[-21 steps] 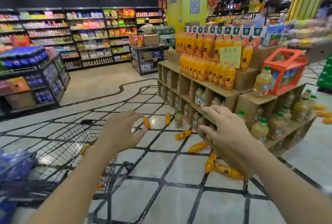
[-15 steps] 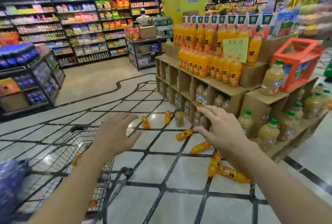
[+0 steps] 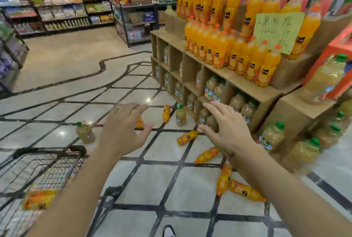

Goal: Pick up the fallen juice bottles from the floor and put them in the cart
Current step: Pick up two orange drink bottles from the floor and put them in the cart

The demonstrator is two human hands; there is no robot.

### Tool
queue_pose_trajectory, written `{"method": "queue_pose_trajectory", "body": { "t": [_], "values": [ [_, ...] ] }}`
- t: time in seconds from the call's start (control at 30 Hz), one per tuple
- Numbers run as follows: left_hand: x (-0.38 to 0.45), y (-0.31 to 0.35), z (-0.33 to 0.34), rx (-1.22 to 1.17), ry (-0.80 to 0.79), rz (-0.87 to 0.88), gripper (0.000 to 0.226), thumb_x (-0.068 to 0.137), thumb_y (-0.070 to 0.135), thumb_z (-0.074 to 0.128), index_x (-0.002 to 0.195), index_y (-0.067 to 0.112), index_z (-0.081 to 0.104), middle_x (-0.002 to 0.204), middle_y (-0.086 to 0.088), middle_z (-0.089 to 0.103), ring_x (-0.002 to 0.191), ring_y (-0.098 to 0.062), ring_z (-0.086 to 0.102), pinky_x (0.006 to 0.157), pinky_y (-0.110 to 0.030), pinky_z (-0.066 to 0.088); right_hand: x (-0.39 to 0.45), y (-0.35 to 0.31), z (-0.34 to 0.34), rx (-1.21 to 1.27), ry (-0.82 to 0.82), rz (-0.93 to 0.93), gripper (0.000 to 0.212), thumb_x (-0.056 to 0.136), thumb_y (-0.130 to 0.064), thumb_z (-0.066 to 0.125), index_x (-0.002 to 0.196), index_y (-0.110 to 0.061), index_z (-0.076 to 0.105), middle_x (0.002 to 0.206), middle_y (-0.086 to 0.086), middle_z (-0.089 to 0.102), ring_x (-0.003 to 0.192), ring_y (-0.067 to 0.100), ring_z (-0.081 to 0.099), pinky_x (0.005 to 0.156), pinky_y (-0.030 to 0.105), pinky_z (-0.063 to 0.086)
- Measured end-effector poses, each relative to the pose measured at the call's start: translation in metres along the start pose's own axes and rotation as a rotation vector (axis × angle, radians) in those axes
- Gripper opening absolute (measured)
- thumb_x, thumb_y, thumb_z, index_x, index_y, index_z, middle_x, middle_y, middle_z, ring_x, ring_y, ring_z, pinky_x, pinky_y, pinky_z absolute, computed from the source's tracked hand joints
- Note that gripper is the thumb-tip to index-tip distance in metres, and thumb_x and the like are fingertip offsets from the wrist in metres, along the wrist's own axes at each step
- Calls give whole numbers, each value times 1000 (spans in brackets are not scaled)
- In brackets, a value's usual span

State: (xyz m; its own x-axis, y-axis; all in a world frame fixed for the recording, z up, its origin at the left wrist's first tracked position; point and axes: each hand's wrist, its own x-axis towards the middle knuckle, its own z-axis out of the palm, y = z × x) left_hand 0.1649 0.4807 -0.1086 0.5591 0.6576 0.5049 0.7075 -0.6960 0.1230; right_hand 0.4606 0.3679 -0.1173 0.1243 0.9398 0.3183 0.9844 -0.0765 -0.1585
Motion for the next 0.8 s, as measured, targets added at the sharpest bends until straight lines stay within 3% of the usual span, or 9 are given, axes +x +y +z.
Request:
{"method": "queue_pose_trajectory", "body": {
  "t": [0.2, 0.43, 0.63, 0.8],
  "values": [
    [113, -81, 114, -127, -118, -7, 50, 89, 48, 60, 123, 12, 68, 116, -7, 71, 106, -30, 67, 88, -45, 54, 126, 38, 88, 14, -82, 118, 68, 93, -67, 46, 150, -29, 42, 150, -1, 48, 137, 24, 44, 102, 47, 47],
    [246, -162, 248, -155, -201, 13, 55, 87, 51, 56, 125, 14, 67, 121, -8, 70, 110, -29, 65, 93, -43, 49, 255, 87, 211, 89, -107, 224, 68, 92, -65, 45, 147, -26, 48, 145, 3, 53, 131, 26, 50, 92, 47, 53],
    [344, -241, 407, -222, -273, 11, 52, 87, 50, 59, 125, 16, 68, 120, -8, 71, 108, -30, 66, 90, -41, 49, 363, 136, 346, 146, -169, 305, 70, 92, -64, 42, 148, -23, 47, 143, 2, 54, 129, 26, 52, 91, 46, 54],
    [410, -300, 549, -291, -373, 6, 55, 89, 52, 56, 129, 16, 67, 124, -7, 70, 115, -28, 64, 97, -43, 50, 438, 173, 468, 164, -174, 411, 69, 93, -62, 44, 149, -22, 47, 144, 2, 53, 131, 25, 51, 98, 45, 51]
  ]
}}
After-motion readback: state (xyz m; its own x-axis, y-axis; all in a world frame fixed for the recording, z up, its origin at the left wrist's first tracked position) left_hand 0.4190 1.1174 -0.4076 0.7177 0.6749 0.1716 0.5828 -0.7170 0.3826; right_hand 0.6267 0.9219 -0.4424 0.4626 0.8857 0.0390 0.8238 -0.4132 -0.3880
